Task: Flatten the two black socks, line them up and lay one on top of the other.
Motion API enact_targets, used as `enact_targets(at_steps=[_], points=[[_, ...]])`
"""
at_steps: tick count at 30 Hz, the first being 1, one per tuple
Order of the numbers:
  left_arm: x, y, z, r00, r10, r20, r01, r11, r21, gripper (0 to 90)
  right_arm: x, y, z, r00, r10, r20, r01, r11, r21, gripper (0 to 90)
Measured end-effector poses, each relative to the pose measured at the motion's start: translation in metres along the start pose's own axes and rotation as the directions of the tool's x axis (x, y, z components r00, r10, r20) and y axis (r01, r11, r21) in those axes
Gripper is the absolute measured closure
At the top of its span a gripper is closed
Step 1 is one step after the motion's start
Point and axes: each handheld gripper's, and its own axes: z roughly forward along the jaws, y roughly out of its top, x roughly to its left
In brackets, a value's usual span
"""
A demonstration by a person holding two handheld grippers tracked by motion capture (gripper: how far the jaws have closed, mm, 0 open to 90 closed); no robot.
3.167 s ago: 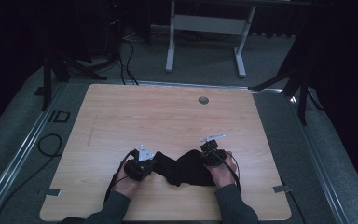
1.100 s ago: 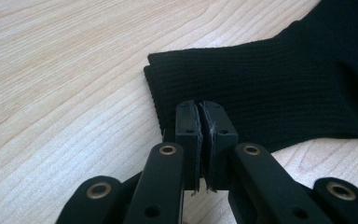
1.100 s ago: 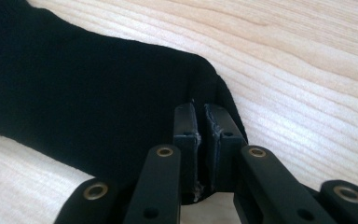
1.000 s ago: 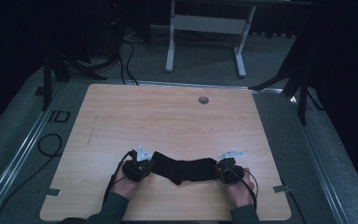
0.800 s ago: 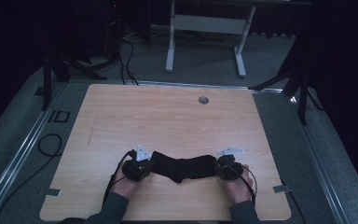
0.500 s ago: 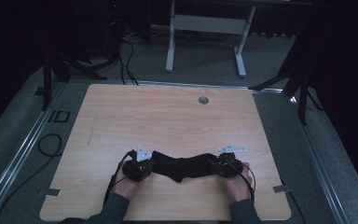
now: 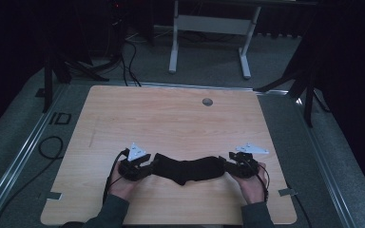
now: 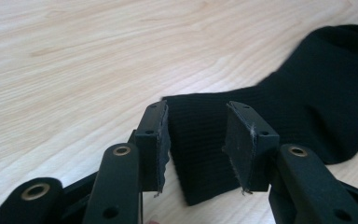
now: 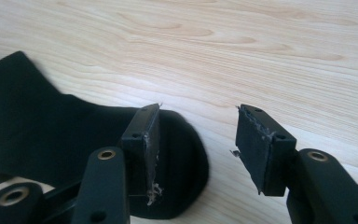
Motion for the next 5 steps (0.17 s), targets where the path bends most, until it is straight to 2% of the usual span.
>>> enact_targets(at_steps=[3, 5], points=[[0.0062, -0.0004, -0.0005, 0.9995, -0.017, -0.025, 0.017, 0.9998, 0.004, 58.1, -0.0073, -0.0018, 0.0004, 0.9999, 0.009, 0.013, -0.009, 1.0, 0.006, 49.3], [0.0111, -0.0011, -0.0002, 0.9981, -0.023, -0.057, 0.024, 0.9997, 0.011, 57.8, -0.0122, -0.0035, 0.0025, 0.9996, 0.007, 0.027, -0.007, 1.0, 0.017, 50.0]])
